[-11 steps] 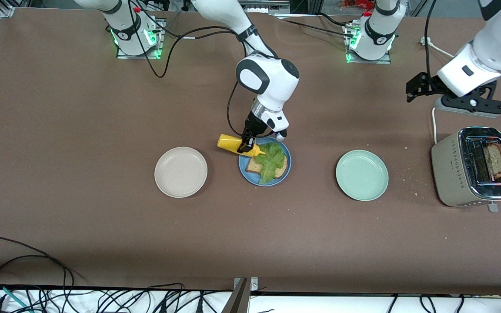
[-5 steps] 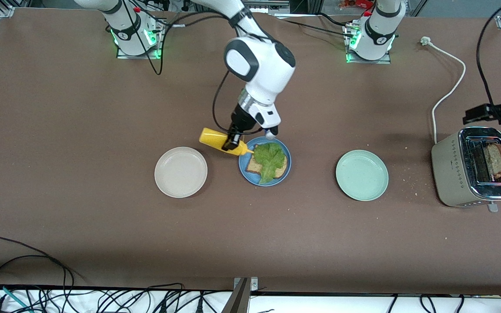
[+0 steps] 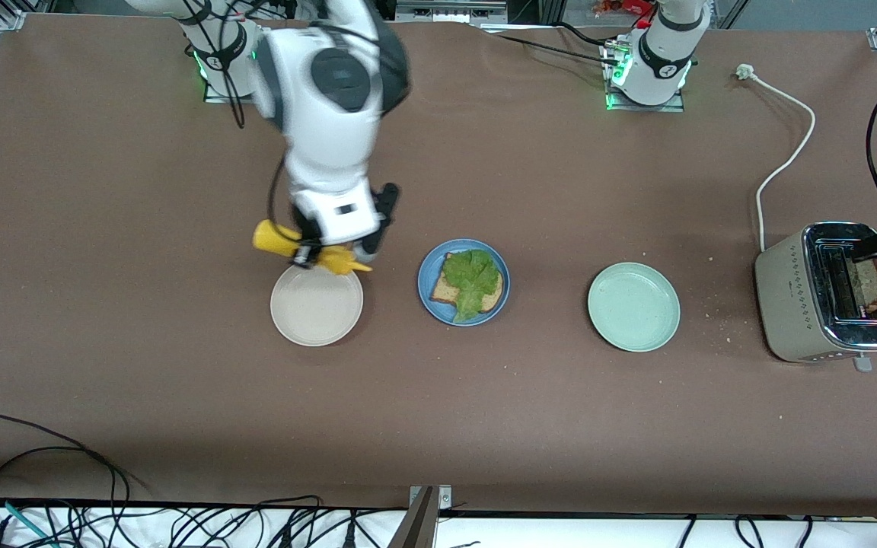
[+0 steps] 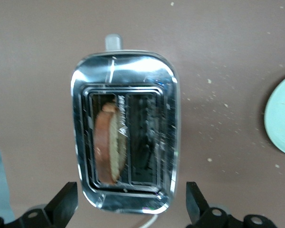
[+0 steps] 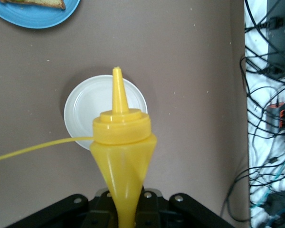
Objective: Make sandwich in blue plate with both arms
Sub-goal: 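Carry the mustard back with the right gripper while the left gripper reaches toaster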
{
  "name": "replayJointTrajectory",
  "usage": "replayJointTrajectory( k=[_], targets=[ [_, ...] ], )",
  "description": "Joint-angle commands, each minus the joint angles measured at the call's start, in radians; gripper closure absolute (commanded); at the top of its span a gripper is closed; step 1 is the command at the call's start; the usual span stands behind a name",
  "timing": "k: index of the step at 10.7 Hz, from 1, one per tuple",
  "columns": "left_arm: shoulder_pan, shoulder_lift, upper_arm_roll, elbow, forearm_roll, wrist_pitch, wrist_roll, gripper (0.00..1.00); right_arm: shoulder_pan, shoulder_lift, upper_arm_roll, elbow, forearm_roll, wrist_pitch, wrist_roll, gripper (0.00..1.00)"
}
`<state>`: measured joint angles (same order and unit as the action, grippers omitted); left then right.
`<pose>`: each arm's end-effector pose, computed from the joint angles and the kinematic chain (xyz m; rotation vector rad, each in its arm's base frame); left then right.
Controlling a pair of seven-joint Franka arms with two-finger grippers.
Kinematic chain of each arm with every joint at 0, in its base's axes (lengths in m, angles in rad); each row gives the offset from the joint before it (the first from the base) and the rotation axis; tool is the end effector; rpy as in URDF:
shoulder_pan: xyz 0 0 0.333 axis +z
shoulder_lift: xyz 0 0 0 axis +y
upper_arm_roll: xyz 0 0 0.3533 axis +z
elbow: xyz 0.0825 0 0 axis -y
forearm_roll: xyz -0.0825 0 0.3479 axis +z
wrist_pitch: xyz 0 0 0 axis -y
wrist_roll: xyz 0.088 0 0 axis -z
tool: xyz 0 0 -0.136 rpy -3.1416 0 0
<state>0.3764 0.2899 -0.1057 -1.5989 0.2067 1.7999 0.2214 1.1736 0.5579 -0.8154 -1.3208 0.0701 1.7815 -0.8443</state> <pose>0.5819 0.1927 0.4767 -2.9932 0.0052 0.1877 0.5689 0.3571 0.5051 2.2512 1.6817 -0.0122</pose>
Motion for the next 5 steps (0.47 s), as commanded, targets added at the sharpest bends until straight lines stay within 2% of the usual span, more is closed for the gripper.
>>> replayJointTrajectory(
  k=[1,3,4,5],
  targets=[
    [0.090,0.092,-0.014,0.034,0.020,0.081,0.108,0.00,-0.206,-0.119,0.016,-0.050,0.242,-0.077,-0.219,1.00],
    [0.098,0.123,-0.014,0.024,0.020,0.081,0.081,0.10,-0.374,-0.148,0.016,-0.107,0.463,-0.092,-0.484,1.00],
    [0.098,0.133,-0.014,0.021,0.019,0.076,0.046,0.18,-0.470,-0.145,0.018,-0.130,0.599,-0.127,-0.627,1.00],
    [0.102,0.135,-0.014,0.019,0.017,0.069,0.038,0.36,-0.567,-0.129,0.022,-0.139,0.720,-0.190,-0.760,1.00]
  ],
)
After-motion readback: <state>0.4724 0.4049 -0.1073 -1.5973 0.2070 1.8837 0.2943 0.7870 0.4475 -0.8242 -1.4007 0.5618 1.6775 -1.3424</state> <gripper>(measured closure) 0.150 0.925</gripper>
